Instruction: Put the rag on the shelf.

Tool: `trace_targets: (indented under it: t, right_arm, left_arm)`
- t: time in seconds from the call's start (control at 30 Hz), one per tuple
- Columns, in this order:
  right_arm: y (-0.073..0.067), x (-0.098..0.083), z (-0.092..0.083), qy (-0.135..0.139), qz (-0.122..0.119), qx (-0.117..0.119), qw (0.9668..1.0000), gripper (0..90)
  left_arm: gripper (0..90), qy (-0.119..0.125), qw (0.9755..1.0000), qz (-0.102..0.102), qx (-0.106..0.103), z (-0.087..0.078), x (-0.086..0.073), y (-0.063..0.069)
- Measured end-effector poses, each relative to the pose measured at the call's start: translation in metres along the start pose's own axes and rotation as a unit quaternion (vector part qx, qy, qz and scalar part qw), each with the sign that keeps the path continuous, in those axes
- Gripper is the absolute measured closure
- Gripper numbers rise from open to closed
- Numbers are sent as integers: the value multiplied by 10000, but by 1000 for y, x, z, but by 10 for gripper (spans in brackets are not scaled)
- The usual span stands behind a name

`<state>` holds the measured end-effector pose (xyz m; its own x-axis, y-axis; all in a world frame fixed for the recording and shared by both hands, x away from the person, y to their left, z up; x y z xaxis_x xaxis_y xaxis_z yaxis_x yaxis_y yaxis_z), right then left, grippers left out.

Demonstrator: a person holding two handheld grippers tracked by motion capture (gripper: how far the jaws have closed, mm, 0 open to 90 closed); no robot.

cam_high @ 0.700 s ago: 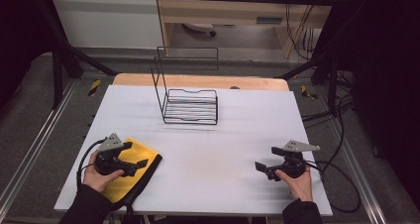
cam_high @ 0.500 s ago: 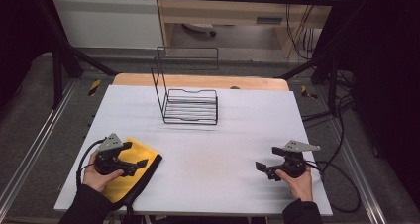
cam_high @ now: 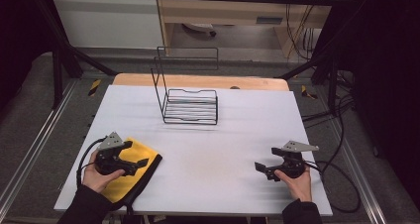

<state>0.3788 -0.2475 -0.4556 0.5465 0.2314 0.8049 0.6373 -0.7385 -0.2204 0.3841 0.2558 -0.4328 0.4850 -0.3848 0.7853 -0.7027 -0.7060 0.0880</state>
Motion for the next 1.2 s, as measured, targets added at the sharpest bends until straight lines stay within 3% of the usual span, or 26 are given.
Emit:
trace_targets:
  t: [0.33,0.47,0.77,0.9,1.1,1.2]
  right_arm:
    - [-1,-1,1,-60,9,-20,10000,6]
    - [-1,-1,1,-63,5,-16,10000,6]
    - [-1,-1,3,-78,13,-18,10000,6]
    - [-2,-1,3,-89,17,-19,10000,6]
    - [-2,-1,4,-98,40,-27,9999,6]
    - [-2,-1,4,-101,42,-30,9999,6]
  left_arm:
    - [171,-451,9988,140,156,19,4,21]
    - [266,-580,9976,220,305,27,4,27]
    - [449,-823,9960,169,319,46,4,33]
    - [480,-944,9942,229,463,53,3,35]
    - [579,-954,9934,141,623,57,1,34]
    - [614,-921,9937,-59,637,58,1,31]
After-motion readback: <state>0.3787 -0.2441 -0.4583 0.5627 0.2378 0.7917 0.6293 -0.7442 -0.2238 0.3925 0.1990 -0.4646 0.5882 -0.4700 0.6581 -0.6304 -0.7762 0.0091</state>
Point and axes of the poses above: each handheld gripper's, and its own axes: z roughly forward along the jaws, x roughly out of its top, y roughly to its right, the point moved 3 cm from there along z, roughly forward along the jaws, and after that the axes turned 2 degrees about -y, right-handed, at the moved point
